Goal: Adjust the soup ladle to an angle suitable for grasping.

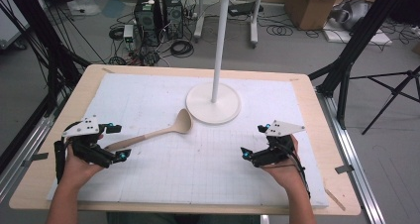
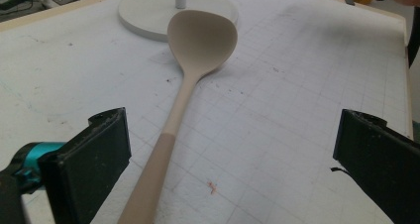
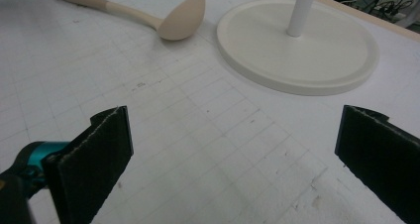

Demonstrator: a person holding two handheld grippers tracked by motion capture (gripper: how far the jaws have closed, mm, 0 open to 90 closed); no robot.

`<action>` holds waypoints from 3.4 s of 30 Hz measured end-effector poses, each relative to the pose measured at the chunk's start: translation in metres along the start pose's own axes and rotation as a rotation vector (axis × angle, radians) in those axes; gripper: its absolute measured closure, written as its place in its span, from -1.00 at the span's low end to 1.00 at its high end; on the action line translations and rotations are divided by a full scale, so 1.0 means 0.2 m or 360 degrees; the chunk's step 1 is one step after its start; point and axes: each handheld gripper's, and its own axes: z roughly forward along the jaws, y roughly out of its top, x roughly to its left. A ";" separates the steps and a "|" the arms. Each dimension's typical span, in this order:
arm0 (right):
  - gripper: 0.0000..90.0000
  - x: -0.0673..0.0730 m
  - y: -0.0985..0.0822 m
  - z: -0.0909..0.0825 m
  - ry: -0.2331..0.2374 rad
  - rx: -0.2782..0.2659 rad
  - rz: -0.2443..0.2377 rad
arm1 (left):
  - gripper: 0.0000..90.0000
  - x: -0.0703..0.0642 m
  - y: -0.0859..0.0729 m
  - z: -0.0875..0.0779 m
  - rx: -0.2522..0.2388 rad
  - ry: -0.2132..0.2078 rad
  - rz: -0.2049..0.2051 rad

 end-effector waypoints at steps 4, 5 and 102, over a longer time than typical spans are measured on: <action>-1.00 0.00 0.00 0.01 0.0004 0.0011 -0.0008 | -0.96 0.00 0.00 0.01 -0.0005 -0.0003 0.0003; -1.00 0.00 0.00 0.01 0.0002 0.0012 -0.0011 | -0.96 0.00 0.00 0.01 -0.0005 -0.0003 0.0003; -0.99 -0.01 -0.02 -0.01 -0.0010 0.0046 -0.0008 | -0.46 0.25 0.01 0.41 0.0646 0.0033 -0.0071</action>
